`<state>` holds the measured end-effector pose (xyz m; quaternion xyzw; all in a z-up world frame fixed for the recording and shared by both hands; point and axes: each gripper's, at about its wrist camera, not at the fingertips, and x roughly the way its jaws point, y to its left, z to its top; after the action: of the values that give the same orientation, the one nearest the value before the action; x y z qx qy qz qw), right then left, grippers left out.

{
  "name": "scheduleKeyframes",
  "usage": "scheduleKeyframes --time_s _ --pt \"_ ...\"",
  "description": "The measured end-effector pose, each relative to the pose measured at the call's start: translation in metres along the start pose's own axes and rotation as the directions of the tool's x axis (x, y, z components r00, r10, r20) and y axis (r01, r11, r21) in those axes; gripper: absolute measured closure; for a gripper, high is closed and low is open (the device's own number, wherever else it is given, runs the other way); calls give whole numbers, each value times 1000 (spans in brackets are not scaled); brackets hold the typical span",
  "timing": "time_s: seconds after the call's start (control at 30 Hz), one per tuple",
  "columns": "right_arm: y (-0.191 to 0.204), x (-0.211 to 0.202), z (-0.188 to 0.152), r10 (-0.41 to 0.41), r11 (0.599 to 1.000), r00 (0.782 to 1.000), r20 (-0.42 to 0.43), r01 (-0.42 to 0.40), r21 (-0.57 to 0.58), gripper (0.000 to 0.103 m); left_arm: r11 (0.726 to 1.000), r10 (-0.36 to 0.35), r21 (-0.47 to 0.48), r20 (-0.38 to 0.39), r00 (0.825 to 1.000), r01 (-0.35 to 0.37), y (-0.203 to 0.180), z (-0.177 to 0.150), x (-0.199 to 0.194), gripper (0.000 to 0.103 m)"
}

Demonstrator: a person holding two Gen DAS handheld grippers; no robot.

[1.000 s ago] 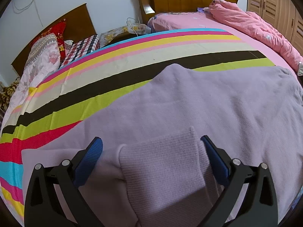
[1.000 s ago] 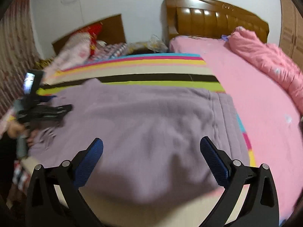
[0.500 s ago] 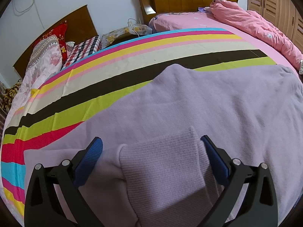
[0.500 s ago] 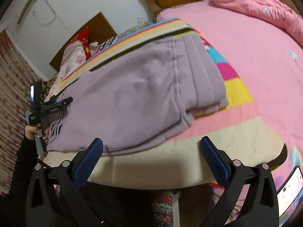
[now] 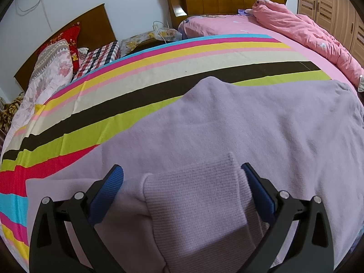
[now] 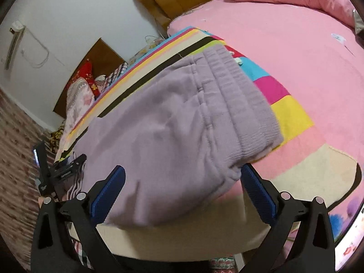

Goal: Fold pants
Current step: 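Grasp the folded pants edge with the right gripper and lift it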

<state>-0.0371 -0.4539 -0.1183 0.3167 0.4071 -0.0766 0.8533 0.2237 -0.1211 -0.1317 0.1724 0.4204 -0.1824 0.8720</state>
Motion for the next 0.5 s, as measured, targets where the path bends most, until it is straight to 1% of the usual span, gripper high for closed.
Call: scheduleKeyframes --time_s 0.03,0.07,0.13,0.2,0.27,0.3,0.33,0.37,0.4,0.43,0.5 --pt "1 -1 -2 -14 1000 1000 -15 14 -9 15 1000 2 2 1 1000 -2 0 0 0 1" --pt "0 -3 -3 -7 1000 1000 -24 7 -1 17 1000 2 2 1 1000 -2 1 0 0 1" --pt "-13 -7 0 33 997 999 -27 -31 66 25 1000 -1 0 0 1000 1 1 0 0 1" --pt "-27 -7 4 87 986 996 0 -86 144 28 1000 -9 -6 -1 1000 9 2 1 0 1" --pt "-37 -3 9 123 971 991 48 -130 203 29 1000 -15 -11 -2 1000 15 2 1 0 1" --pt "-38 -3 11 120 968 991 54 -129 217 29 1000 -14 -11 -2 1000 14 2 2 -1 1" --pt "-38 -3 11 107 968 993 57 -117 223 34 1000 -16 -11 3 1000 16 3 2 -2 1" --pt "-38 -3 11 85 970 994 62 -97 223 39 999 -34 -20 22 999 35 5 1 -6 1" --pt "-39 -3 10 64 972 996 68 -77 220 54 998 -55 -29 46 997 57 8 1 -13 1" --pt "-46 -4 5 96 967 991 88 -114 228 58 996 -76 -38 71 995 79 10 1 -20 2" --pt "-59 -5 -1 153 947 982 113 -178 268 64 981 -139 -113 162 977 158 28 -4 -52 2"
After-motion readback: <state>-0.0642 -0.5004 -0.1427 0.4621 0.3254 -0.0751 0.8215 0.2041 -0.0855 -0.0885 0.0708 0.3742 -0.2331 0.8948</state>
